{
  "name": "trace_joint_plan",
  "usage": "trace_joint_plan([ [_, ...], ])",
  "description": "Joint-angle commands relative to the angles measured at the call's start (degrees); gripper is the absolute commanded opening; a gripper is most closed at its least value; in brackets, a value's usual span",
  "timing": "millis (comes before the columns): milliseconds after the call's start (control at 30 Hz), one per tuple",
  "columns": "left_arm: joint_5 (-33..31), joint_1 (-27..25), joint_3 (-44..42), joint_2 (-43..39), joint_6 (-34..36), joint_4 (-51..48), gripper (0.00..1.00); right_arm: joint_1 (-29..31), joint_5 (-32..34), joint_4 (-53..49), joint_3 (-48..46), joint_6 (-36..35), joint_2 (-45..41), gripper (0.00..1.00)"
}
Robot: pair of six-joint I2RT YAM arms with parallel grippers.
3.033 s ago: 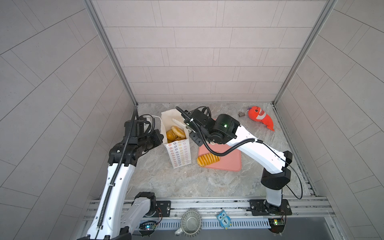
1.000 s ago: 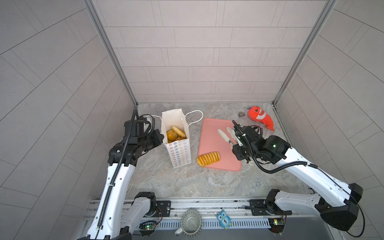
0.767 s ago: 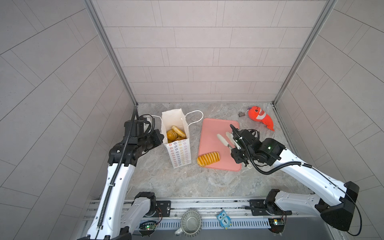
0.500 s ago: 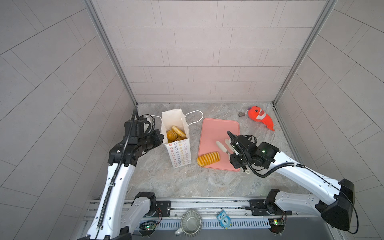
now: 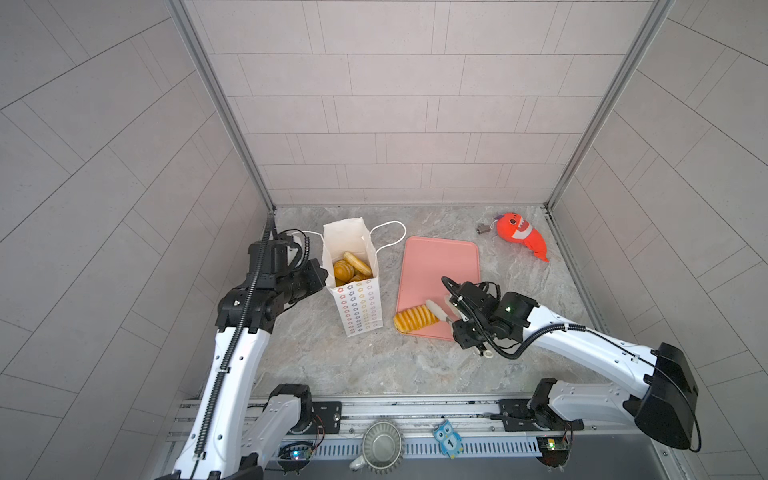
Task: Place the fake bread into the paper bag
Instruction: 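Lower the tong and close it around the yellow spiral bread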
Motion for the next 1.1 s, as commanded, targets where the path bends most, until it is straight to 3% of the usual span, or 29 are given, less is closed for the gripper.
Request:
trace_joint_plan([
  [0,0.6,0.24,-0.42,-1.25,-0.14,1.46,0.05,0.28,-1.04,1.07,-0.08,1.13,1.1,0.46],
  [567,0.25,0.24,-0.67,-1.57,0.09,1.21,0.05,-0.4,-5.35,7.54,-4.26,2.3,3.97,0.47],
  [1067,0.18,0.28,-0.55,-1.65,0.02,1.1,0.05,-4.36,-9.26,10.76,-6.85,3.43,0.84,0.27],
])
